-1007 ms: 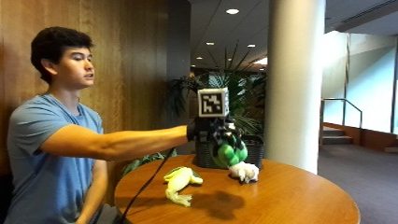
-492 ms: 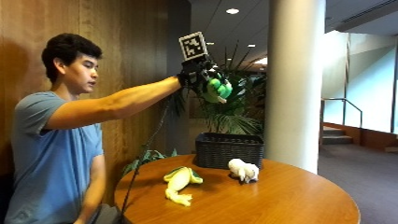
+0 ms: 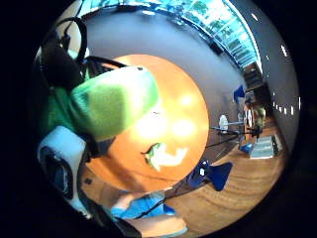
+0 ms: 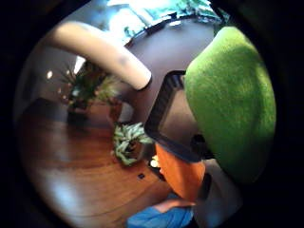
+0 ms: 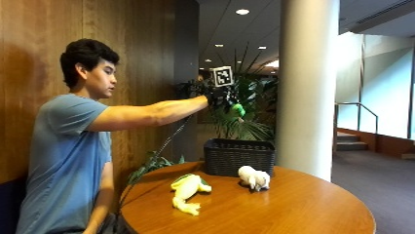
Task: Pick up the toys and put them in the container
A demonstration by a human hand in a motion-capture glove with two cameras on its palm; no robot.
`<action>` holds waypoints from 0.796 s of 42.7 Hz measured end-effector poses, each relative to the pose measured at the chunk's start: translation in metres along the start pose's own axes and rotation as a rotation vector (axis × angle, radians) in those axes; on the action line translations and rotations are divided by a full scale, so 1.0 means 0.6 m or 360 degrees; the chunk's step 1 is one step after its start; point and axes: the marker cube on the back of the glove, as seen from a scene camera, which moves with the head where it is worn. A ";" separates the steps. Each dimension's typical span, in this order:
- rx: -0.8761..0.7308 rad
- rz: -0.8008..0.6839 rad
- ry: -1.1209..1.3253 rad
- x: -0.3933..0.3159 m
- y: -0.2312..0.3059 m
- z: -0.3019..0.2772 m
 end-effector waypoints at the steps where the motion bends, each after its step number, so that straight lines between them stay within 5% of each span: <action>1: -0.0011 0.0010 -0.0029 0.007 0.001 0.007; 20: -0.0391 -0.0085 -0.0113 -0.039 -0.011 0.153; 34: -0.0333 -0.0119 0.0027 0.000 0.001 0.113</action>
